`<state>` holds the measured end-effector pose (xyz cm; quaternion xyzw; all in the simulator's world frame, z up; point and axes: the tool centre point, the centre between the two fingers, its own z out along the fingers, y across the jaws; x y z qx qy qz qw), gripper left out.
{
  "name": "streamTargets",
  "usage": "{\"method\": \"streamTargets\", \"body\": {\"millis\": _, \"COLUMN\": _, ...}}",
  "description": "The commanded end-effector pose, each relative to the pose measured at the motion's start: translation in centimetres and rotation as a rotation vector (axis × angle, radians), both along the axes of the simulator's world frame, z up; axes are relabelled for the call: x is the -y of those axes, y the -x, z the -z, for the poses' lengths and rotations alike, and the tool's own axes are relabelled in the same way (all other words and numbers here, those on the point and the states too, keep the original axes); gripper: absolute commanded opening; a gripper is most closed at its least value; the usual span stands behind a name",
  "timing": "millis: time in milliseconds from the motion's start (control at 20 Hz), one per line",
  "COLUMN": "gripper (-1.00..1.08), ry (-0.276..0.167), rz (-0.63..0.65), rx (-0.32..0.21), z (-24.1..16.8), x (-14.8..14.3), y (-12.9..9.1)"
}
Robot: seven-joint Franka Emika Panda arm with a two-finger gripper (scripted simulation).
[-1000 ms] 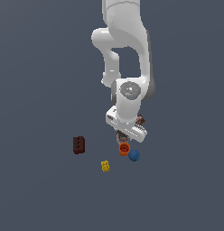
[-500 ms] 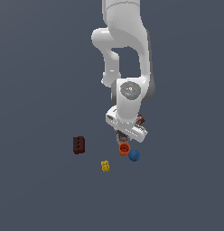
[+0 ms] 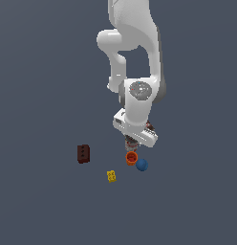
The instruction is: Pick up a designated object from a clutter of objects.
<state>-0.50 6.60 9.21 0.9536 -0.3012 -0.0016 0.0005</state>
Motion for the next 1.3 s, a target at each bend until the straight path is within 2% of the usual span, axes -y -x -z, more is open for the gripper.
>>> {"method": "streamTargets", "body": {"millis": 0, "gripper": -1.0, "ry": -0.001, "rz": 0.0, "rx": 0.004, "z": -1.2, "x": -0.5, "y": 0.3}}
{"method": "streamTargets", "body": {"millis": 450, "gripper": -1.0, "ry": 0.001, "rz": 0.0, "rx": 0.004, "z": -7.1, "x": -3.0, "y": 3.0}}
{"method": "streamTargets", "body": {"millis": 1250, "gripper": -1.0, "ry": 0.002, "rz": 0.0, "rx": 0.004, "z": -22.4, "x": -9.6, "y": 9.6}}
